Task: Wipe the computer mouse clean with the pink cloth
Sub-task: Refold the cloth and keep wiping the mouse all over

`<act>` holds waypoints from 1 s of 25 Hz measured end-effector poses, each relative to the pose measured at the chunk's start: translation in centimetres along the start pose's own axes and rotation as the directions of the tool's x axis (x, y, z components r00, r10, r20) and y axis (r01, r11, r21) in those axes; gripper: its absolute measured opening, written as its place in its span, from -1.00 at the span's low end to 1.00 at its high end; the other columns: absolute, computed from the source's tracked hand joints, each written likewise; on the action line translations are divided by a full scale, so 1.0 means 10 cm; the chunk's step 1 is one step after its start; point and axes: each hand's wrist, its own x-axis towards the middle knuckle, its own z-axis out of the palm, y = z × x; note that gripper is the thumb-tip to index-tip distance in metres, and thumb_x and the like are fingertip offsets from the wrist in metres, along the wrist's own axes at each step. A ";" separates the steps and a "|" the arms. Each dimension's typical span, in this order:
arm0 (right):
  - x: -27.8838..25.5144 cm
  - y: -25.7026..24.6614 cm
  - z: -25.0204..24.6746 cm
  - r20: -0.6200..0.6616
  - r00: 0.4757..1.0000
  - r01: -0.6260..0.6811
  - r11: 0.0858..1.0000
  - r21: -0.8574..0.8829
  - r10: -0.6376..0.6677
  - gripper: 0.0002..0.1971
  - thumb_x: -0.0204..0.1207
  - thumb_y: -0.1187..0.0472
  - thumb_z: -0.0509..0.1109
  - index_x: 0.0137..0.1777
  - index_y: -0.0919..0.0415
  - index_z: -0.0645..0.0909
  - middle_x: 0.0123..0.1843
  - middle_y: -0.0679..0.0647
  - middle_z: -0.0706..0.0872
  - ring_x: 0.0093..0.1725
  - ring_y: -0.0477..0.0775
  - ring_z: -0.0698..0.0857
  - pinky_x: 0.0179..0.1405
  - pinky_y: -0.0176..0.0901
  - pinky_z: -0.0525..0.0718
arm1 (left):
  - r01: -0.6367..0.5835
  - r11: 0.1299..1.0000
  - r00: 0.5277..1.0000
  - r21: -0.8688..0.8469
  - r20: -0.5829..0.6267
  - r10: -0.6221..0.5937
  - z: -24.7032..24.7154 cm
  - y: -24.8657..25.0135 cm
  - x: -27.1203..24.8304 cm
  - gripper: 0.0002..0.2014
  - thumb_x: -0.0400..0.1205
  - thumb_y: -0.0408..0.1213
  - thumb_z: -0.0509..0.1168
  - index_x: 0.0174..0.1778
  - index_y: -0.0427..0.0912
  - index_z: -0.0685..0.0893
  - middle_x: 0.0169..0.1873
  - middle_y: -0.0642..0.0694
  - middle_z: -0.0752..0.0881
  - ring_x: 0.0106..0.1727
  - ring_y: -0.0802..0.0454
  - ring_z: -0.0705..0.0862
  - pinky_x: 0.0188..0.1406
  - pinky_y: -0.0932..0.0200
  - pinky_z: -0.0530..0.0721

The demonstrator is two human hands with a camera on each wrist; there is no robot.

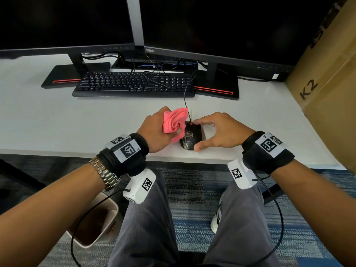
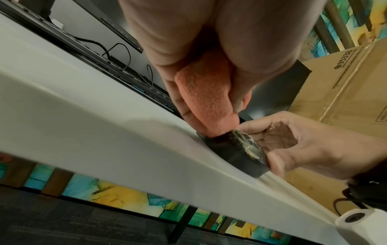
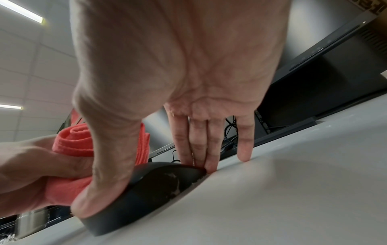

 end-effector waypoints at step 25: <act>-0.02 -0.03 0.00 0.004 1.000 -0.021 1.000 0.001 0.021 0.00 0.14 -0.30 0.69 0.61 -0.01 0.50 0.60 -0.08 0.56 0.61 0.02 0.46 0.64 0.08 0.40 | -0.057 0.997 0.997 -0.053 0.054 0.060 -0.09 -0.02 0.34 -0.71 0.39 -0.07 0.41 -0.07 -0.07 0.54 -0.24 0.06 0.60 -0.15 -0.09 0.65 0.01 -0.10 0.68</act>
